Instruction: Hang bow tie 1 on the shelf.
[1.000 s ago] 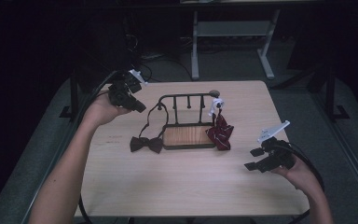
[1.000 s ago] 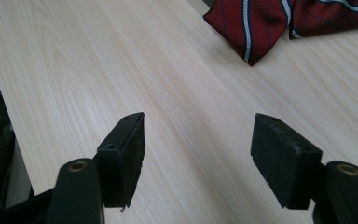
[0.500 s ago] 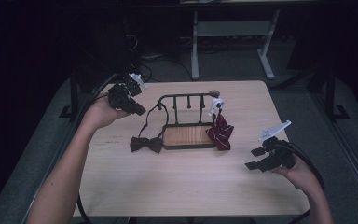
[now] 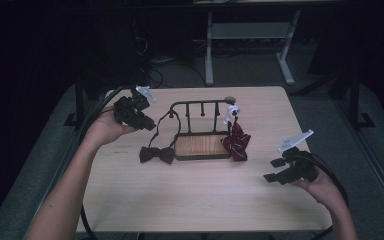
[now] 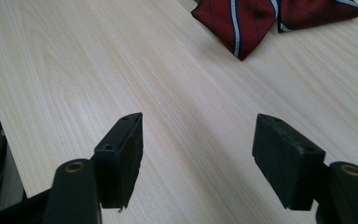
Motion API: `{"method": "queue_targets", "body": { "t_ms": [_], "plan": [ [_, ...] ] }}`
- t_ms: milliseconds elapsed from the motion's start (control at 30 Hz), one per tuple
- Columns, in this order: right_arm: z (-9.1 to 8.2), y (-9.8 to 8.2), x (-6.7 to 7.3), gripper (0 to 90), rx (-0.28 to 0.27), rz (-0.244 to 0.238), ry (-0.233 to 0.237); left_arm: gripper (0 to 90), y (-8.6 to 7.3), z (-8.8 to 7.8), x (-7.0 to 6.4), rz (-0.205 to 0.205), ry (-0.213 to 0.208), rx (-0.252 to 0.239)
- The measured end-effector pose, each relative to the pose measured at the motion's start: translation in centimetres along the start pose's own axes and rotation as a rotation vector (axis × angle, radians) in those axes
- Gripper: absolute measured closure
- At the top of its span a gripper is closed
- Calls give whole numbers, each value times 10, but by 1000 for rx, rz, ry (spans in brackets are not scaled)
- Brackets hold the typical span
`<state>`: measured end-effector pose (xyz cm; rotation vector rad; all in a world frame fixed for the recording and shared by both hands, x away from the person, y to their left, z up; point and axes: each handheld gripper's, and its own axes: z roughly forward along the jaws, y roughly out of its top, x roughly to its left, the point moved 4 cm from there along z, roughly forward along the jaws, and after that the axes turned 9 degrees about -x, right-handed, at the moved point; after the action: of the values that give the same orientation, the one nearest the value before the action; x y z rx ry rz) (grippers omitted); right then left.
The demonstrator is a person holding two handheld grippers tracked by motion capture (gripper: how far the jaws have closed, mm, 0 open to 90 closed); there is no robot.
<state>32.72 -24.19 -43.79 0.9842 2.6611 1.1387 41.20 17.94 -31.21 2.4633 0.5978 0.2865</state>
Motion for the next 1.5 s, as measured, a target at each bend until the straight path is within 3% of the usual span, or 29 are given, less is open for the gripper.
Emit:
{"method": "queue_targets", "body": {
  "t_ms": [933, 1500],
  "plan": [
    [-3, -2, -2, 313, 3, 10, -9, 642, -38, 6, -17, -11, -18, -44],
    [-2, -6, -1, 313, 20, 4, -13, 549, -69, 16, -27, -26, -16, -27]
  ]
}}
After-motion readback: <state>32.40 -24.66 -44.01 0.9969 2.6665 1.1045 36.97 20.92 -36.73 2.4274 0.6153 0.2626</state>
